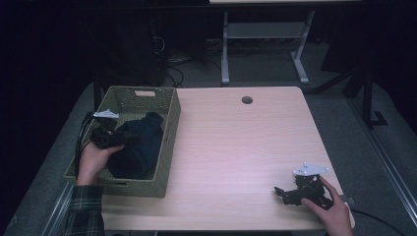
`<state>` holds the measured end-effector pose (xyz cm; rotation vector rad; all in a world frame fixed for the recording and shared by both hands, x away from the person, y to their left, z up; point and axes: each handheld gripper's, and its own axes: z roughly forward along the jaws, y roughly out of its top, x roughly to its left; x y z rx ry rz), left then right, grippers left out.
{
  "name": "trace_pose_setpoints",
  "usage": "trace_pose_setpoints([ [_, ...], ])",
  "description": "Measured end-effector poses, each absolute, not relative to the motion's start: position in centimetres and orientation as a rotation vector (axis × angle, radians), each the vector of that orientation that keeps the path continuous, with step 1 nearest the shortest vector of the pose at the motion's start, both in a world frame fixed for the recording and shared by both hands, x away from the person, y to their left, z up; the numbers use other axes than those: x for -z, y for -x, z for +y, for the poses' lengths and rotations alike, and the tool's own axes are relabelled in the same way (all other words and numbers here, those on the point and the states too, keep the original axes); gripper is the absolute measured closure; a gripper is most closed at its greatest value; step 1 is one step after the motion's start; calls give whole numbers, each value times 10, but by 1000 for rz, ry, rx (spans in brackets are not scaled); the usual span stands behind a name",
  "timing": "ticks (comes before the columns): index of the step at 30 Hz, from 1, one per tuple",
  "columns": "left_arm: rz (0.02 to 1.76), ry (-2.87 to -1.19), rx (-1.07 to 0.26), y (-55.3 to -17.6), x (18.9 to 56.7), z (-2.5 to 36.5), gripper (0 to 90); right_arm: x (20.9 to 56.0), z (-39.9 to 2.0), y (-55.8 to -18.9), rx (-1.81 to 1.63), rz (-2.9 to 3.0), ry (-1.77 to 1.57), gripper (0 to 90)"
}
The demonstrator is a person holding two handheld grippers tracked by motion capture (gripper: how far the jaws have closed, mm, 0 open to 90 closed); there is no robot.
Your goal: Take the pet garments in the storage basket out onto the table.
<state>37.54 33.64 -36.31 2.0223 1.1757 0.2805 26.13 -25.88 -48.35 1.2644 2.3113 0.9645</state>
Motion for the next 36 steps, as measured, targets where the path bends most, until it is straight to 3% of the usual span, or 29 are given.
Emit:
trace_pose_setpoints([
  [12,1128,-1864,-366,-363,332,347,734,483,-259,-261,-965,2311,-1266,0],
  [36,977,-1782,-431,-365,247,331,735,483,-259,-261,-965,2311,-1266,0],
])
